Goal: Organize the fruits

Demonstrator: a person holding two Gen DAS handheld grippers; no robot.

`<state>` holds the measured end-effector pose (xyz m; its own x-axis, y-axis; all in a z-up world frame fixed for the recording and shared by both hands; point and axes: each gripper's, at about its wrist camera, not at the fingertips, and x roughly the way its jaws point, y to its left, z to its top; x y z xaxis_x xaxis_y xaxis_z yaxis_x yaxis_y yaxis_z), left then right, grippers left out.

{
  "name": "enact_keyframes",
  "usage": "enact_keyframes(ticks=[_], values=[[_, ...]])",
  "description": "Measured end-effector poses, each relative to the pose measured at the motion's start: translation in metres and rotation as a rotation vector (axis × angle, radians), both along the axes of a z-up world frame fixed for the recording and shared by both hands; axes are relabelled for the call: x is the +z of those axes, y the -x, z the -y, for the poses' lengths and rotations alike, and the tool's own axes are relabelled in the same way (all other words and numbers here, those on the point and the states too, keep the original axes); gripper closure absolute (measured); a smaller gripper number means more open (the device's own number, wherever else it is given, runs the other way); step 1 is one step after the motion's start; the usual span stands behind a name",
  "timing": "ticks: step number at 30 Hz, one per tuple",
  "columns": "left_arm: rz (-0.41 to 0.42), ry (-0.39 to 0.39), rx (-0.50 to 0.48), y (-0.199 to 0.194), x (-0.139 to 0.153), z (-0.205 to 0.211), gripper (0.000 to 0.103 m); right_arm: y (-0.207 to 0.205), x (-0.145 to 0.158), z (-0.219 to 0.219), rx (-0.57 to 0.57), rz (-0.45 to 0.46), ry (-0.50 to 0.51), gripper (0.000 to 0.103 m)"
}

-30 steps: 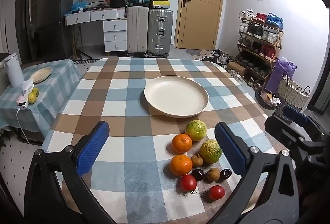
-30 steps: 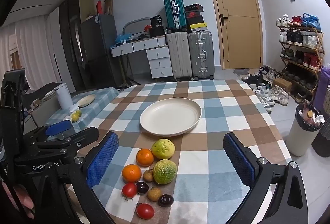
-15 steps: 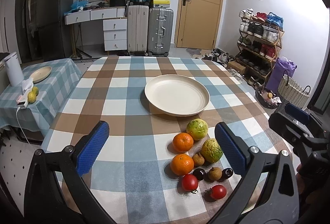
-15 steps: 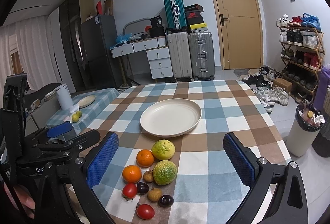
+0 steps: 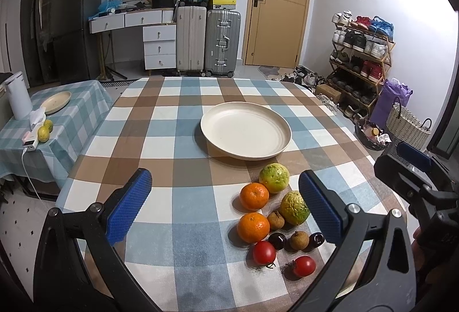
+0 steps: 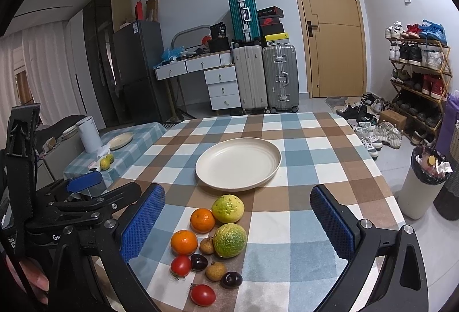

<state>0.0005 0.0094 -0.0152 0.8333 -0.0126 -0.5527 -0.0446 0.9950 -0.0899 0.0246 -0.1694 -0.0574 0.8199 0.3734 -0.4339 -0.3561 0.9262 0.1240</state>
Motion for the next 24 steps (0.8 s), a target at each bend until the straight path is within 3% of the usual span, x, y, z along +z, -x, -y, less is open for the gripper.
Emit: enact_keyframes(ticks=[24], values=[[-0.019, 0.012, -0.01, -0.0039, -0.0079, 0.0024, 0.001, 0.0052, 0.0016, -0.0024, 0.006, -0.004, -0.009, 0.0]])
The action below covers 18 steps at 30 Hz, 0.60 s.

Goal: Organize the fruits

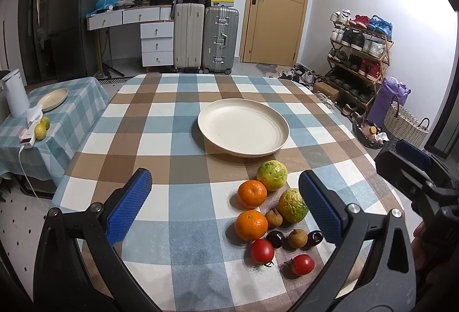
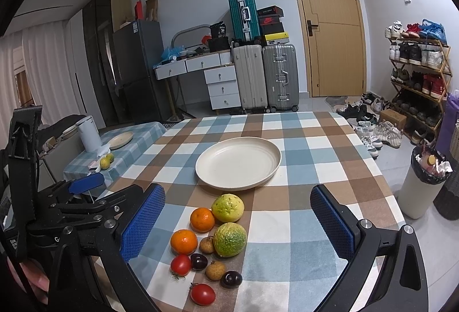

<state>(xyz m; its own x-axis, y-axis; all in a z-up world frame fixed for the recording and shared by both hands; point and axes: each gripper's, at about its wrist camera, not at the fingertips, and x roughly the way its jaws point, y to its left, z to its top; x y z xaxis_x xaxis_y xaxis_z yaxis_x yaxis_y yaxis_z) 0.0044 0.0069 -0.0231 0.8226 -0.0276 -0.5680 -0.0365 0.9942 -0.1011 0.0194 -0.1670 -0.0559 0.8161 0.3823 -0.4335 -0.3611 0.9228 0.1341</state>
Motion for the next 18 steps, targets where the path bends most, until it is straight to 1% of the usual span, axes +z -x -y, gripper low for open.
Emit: enact_keyframes(ticks=[9, 18], values=[[-0.03, 0.033, -0.035, -0.006, -0.008, -0.003, 0.001, -0.001, -0.002, 0.0, -0.005, -0.003, 0.006, 0.0], [-0.097, 0.075, -0.068, -0.019, -0.032, -0.007, 0.001, -0.004, -0.008, 0.0, -0.007, -0.022, 0.008, 0.0]])
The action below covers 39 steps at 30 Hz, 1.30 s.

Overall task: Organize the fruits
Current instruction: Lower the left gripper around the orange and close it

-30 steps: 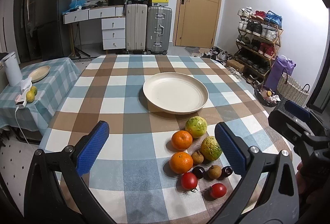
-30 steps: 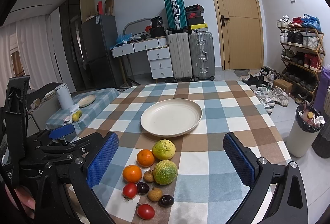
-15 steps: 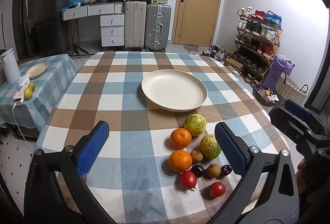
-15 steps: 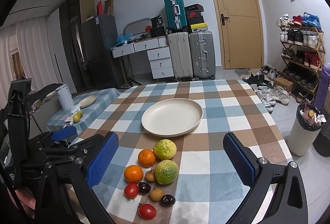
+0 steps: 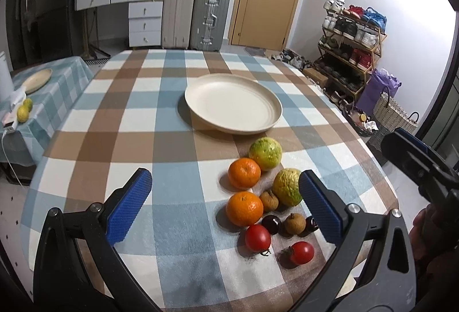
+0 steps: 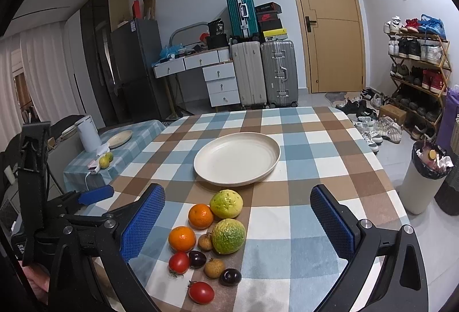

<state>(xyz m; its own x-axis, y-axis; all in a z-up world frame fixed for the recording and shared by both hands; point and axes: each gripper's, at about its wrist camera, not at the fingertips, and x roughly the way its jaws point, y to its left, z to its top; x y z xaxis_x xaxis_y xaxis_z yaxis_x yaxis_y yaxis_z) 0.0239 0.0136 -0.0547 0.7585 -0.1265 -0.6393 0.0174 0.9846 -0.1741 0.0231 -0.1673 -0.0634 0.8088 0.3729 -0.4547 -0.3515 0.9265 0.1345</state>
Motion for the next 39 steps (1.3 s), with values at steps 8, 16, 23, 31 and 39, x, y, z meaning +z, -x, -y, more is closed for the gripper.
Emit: enact_keyframes(ticks=[8, 16, 23, 31, 39], values=[[-0.087, 0.036, -0.037, -0.016, -0.03, -0.002, 0.002, -0.005, -0.003, -0.002, 0.002, -0.019, 0.01, 0.0], [-0.138, 0.08, -0.1, -0.026, -0.054, 0.001, 0.015, -0.008, -0.008, -0.004, 0.001, -0.04, 0.019, 0.0], [-0.178, 0.154, -0.161, -0.035, -0.068, 0.004, 0.038, -0.011, -0.013, -0.003, -0.001, -0.057, 0.021, 0.0], [-0.187, 0.22, -0.206, -0.041, -0.074, 0.006, 0.063, -0.016, -0.019, -0.001, -0.002, -0.076, 0.019, 0.0], [-0.169, 0.237, -0.214, -0.036, -0.073, 0.002, 0.071, -0.019, -0.025, -0.001, -0.001, -0.096, 0.016, 0.0]])
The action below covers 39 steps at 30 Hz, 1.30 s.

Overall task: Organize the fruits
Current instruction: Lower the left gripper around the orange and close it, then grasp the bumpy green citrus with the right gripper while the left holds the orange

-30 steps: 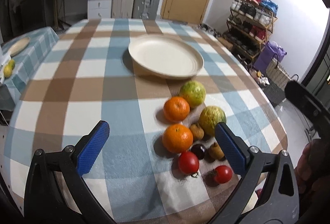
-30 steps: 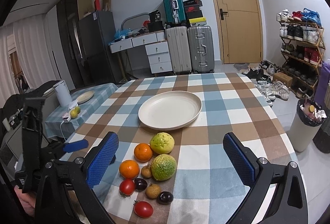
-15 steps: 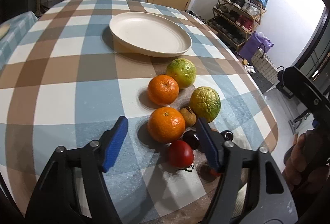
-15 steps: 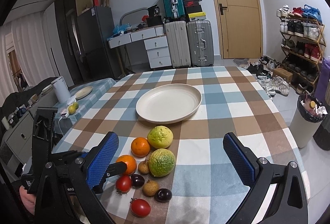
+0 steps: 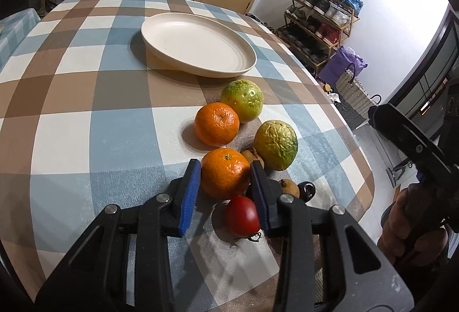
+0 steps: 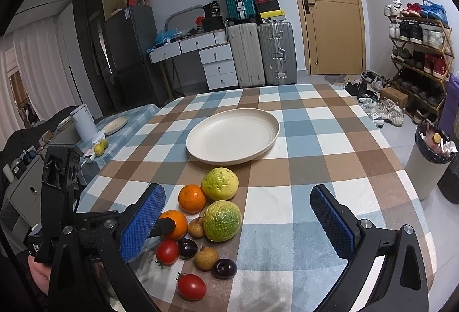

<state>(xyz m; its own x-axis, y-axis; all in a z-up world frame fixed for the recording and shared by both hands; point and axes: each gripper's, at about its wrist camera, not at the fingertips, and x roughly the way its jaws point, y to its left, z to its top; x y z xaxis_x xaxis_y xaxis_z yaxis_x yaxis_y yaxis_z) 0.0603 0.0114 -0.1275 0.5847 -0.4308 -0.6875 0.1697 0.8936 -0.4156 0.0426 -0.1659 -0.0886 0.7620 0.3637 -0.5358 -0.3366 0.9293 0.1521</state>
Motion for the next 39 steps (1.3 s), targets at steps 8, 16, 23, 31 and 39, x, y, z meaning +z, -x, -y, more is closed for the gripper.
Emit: enact_keyframes(ticks=[8, 16, 23, 31, 39], values=[[0.004, 0.019, -0.002, 0.004, -0.002, -0.007, 0.072, -0.012, -0.016, 0.0, 0.038, -0.074, -0.041, 0.0], [0.014, 0.016, -0.005, 0.007, -0.002, -0.007, 0.072, -0.031, -0.041, -0.006, 0.098, -0.18, -0.087, 0.0], [0.029, 0.024, 0.003, 0.01, 0.001, -0.015, 0.079, -0.049, -0.06, -0.008, 0.121, -0.265, -0.141, 0.008], [0.033, 0.051, 0.001, 0.008, 0.001, -0.022, 0.081, -0.058, -0.073, -0.015, 0.136, -0.323, -0.151, 0.028], [0.031, 0.064, -0.002, 0.006, -0.001, -0.023, 0.081, -0.065, -0.085, -0.017, 0.14, -0.384, -0.168, 0.055]])
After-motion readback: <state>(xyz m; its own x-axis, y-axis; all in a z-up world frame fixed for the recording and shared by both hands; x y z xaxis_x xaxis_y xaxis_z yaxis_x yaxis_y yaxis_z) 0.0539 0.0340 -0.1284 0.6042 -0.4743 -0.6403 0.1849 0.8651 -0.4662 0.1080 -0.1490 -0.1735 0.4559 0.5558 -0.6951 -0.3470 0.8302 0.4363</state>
